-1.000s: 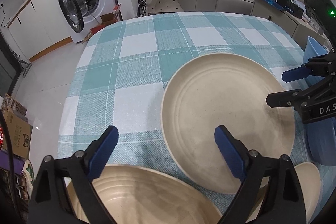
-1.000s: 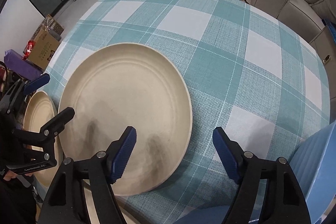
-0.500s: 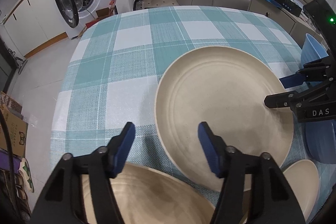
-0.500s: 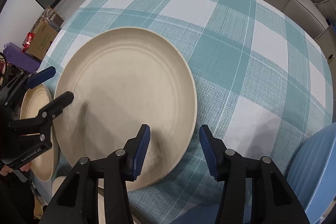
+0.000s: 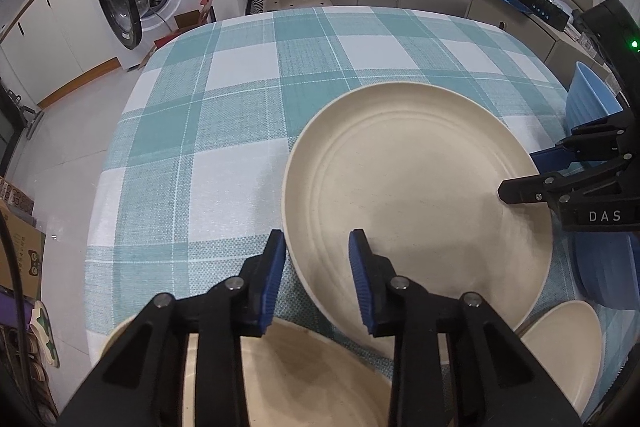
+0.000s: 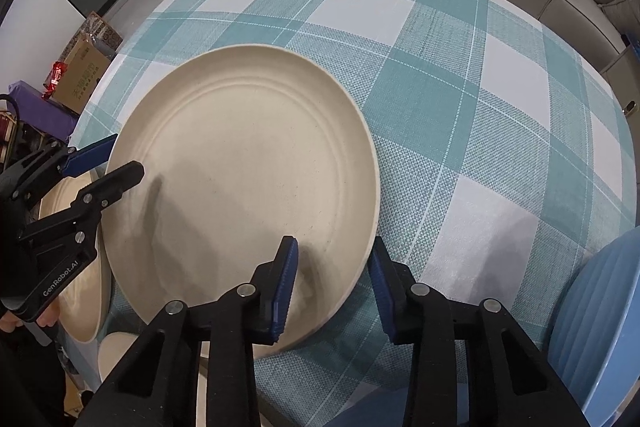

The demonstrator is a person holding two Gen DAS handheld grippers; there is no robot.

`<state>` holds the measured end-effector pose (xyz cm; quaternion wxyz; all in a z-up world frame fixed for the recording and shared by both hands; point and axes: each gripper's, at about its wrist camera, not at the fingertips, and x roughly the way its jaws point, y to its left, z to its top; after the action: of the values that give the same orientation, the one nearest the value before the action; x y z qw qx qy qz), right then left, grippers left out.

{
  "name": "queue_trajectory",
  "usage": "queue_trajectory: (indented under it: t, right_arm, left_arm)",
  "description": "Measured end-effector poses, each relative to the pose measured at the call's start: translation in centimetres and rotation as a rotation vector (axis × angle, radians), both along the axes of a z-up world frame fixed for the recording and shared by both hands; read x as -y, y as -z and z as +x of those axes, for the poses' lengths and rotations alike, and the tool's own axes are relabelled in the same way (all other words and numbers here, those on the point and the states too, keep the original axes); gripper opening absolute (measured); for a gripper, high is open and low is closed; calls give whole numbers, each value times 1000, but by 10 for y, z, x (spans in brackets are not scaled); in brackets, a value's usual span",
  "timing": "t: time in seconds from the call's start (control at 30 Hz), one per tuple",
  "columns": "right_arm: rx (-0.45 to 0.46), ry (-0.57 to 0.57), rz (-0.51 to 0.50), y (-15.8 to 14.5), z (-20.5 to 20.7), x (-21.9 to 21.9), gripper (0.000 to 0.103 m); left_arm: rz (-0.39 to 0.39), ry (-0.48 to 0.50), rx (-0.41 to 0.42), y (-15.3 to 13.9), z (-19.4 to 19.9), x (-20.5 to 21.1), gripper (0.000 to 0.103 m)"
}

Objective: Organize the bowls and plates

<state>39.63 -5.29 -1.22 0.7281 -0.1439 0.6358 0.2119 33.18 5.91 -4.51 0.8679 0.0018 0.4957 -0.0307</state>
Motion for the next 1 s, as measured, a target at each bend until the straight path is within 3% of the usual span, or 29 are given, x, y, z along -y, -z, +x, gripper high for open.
queue_trajectory:
  t: [0.27,0.43,1.0]
  right_arm:
    - [2,14,18,1,0,0,32]
    - [15,16,-4,1,1,3,22]
    - [27,19,7,-7,-2,8,19]
  left_arm:
    - [-26,-14,-4,0,0,-8,18]
    - [-25,-14,-6,0,1,-9,17]
    - [-14,-16,9,-8,-1,-9,17]
